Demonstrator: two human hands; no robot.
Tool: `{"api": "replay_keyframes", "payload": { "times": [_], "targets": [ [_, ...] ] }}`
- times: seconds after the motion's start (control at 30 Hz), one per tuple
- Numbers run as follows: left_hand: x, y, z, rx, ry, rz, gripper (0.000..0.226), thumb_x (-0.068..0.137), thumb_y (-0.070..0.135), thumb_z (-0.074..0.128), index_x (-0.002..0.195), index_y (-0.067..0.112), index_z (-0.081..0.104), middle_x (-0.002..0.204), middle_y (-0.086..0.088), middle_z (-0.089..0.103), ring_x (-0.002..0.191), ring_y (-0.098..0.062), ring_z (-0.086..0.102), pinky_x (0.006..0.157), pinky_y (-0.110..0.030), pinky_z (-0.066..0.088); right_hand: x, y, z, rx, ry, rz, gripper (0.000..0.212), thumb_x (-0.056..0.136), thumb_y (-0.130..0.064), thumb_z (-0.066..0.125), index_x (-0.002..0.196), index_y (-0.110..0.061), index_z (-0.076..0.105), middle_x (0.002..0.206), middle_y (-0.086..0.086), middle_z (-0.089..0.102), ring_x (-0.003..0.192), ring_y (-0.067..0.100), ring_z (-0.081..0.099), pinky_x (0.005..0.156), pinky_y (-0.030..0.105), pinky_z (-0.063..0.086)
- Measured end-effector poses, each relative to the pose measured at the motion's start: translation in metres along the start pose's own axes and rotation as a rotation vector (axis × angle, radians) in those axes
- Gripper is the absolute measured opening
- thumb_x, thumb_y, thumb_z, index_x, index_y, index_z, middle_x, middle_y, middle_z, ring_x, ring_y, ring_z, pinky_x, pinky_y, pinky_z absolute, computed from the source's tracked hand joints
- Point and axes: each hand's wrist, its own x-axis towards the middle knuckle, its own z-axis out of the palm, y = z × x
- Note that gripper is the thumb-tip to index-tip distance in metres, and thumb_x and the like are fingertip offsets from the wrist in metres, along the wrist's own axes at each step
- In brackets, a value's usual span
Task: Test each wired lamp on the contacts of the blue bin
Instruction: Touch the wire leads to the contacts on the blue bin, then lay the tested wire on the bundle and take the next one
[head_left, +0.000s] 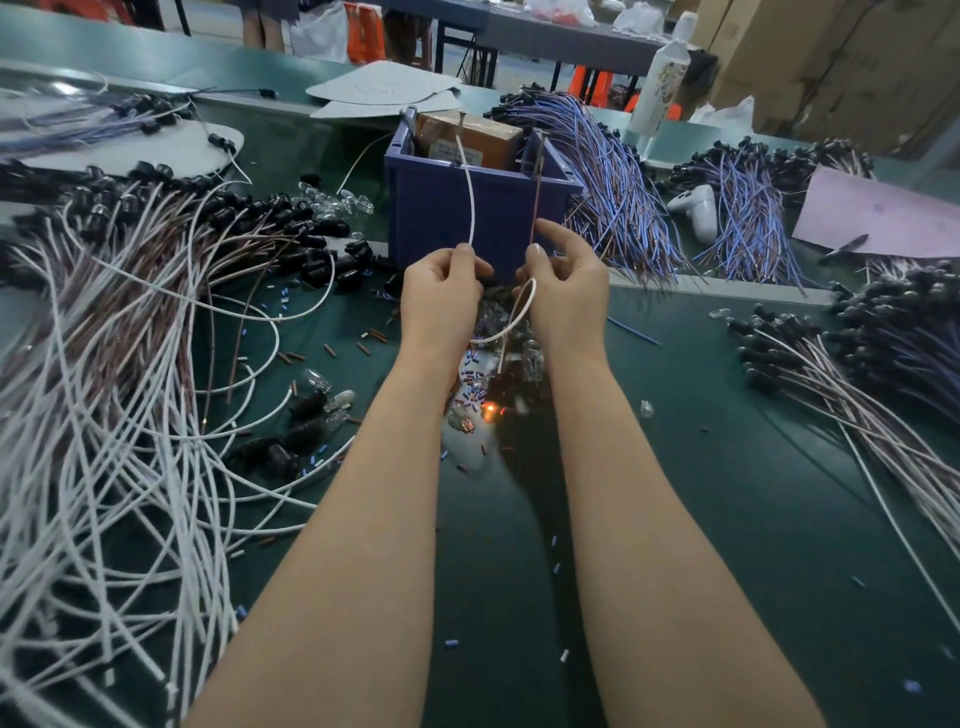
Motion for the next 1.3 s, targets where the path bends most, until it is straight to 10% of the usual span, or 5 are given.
{"api": "replay_keyframes", "payload": {
  "times": [0.47, 0.7, 0.97, 1.13, 1.3],
  "targets": [
    [0.000, 0.000, -0.001, -0.028, -0.010, 0.005, 0.035, 0.100, 0.019, 0.041, 0.070, 0.011, 0.058, 0.049, 0.005, 0.042, 0.034, -0.001, 0.035, 0.039, -0.014, 0.028, 0.000, 0.000, -0.001, -0.033, -0.041, 0.012, 0.027, 0.095, -0.011, 0.050, 0.120, -0.013, 0.059, 0.075, 0.002, 0.062, 0.077, 0.021, 0.061, 0.079, 0.040, 0.052],
    [-0.002, 0.020, -0.004, -0.216, -0.016, -0.010, 0.036, 0.100, 0.018, 0.040, 0.070, 0.011, 0.057, 0.047, 0.009, 0.040, 0.034, -0.002, 0.026, 0.036, -0.015, 0.022, 0.003, -0.011, -0.032, 0.162, -0.318, 0.300, 0.025, 0.088, 0.007, 0.043, 0.093, -0.005, 0.065, 0.075, 0.004, 0.055, 0.057, 0.011, 0.042, 0.051, 0.019, 0.036],
    [-0.013, 0.061, 0.013, -0.416, 0.036, 0.000, 0.036, 0.102, 0.018, 0.037, 0.071, 0.011, 0.054, 0.042, 0.009, 0.037, 0.033, -0.002, 0.024, 0.034, -0.016, 0.020, -0.023, -0.020, -0.059, 0.033, -0.650, 0.203, 0.016, 0.090, 0.002, 0.057, 0.097, -0.011, 0.061, 0.086, 0.009, 0.066, 0.065, 0.010, 0.060, 0.070, 0.022, 0.054],
    [-0.036, 0.083, 0.043, -0.268, -0.176, 0.036, 0.055, 0.103, 0.041, 0.018, 0.083, 0.026, 0.067, 0.079, 0.011, 0.065, 0.068, -0.002, 0.053, 0.069, -0.023, 0.036, -0.027, -0.028, -0.061, 0.060, -0.283, 0.042, 0.034, 0.100, -0.026, 0.044, 0.083, -0.008, 0.066, 0.072, 0.008, 0.064, 0.054, 0.009, 0.057, 0.059, 0.021, 0.053],
    [-0.059, 0.092, 0.078, -0.023, 0.010, 0.117, 0.027, 0.098, 0.023, 0.041, 0.072, 0.019, 0.050, 0.061, 0.005, 0.046, 0.056, -0.012, 0.044, 0.057, -0.023, 0.037, -0.021, -0.032, -0.106, 0.318, 0.176, 0.081, 0.043, 0.100, -0.039, 0.039, 0.071, -0.013, 0.058, 0.055, -0.004, 0.056, 0.041, 0.002, 0.048, 0.044, 0.016, 0.044]
  ]
}}
